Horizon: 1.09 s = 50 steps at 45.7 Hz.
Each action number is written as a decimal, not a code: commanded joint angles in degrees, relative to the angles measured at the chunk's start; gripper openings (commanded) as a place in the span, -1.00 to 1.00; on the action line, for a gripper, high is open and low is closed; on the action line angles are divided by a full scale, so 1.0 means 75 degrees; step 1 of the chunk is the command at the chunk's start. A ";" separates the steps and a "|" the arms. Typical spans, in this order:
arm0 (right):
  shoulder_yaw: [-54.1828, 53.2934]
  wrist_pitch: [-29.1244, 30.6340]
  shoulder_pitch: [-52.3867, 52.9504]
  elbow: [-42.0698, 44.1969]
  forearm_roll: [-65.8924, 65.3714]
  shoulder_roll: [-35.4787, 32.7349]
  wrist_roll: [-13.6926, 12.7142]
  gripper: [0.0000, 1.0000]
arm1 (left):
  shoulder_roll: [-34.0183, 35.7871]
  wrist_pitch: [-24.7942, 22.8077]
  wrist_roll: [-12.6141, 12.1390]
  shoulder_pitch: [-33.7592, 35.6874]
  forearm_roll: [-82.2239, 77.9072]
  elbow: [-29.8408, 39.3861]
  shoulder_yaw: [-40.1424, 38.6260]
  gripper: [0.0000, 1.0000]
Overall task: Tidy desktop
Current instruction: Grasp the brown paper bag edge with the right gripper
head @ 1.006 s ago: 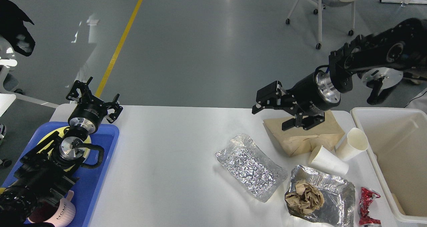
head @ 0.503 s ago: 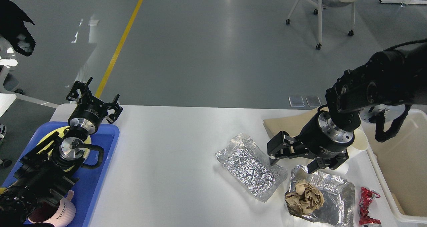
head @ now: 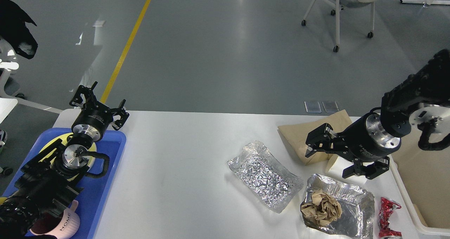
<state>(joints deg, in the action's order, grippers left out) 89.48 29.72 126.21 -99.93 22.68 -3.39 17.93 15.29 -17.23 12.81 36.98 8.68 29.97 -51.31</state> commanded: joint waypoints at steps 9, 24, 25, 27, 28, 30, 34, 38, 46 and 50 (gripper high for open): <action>-0.0024 -0.0705 -0.0012 0.0070 0.0176 -0.0028 0.0012 1.00 | 0.0000 -0.0012 0.0003 -0.0149 0.0014 0.0024 -0.0224 0.95; -0.0095 -0.2017 -0.1533 0.1170 0.1242 -0.0251 -0.0023 1.00 | -0.0047 -0.0012 -0.0009 -0.0185 0.0038 0.0012 -0.0494 0.95; -0.0095 -0.2064 -0.1744 0.1346 0.1254 -0.0251 -0.0023 1.00 | -0.0047 -0.0012 -0.0009 -0.0196 0.0038 0.0012 -0.0506 0.95; -0.0118 -0.2111 -0.2166 0.1721 0.1254 -0.0251 -0.0023 1.00 | -0.0047 -0.0012 0.0002 -0.0185 0.0038 0.0012 -0.0506 0.95; -0.0118 -0.2135 -0.2377 0.1931 0.1254 -0.0239 -0.0023 1.00 | -0.0047 -0.0012 -0.0009 -0.0185 0.0038 0.0012 -0.0494 0.95; -0.0153 -0.2135 -0.2752 0.2365 0.1254 -0.0239 -0.0035 1.00 | -0.0047 -0.0012 -0.0009 -0.0197 0.0038 0.0012 -0.0506 0.95; -0.0259 -0.2147 -0.3444 0.3325 0.1300 -0.0263 -0.0035 1.00 | -0.0059 -0.0012 -0.0009 -0.0185 0.0038 0.0012 -0.0506 0.95; -0.0294 -0.2112 -0.4170 0.4509 0.1301 -0.0263 -0.0035 1.00 | -0.0059 -0.0012 -0.0009 -0.0197 0.0038 0.0012 -0.0494 0.95; -0.0353 -0.2018 -0.5401 0.6362 0.1301 -0.0251 -0.0198 1.00 | -0.0059 -0.0012 -0.0009 -0.0185 0.0038 0.0012 -0.0494 0.95; -0.0364 -0.2006 -0.5765 0.6726 0.1289 -0.0239 -0.0771 1.00 | -0.0059 -0.0012 -0.0009 -0.0185 0.0038 0.0012 -0.0494 0.95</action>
<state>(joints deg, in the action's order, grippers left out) 86.87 14.49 86.44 -53.28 32.43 -5.30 16.21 14.85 -17.32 12.74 35.57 8.97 30.05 -55.03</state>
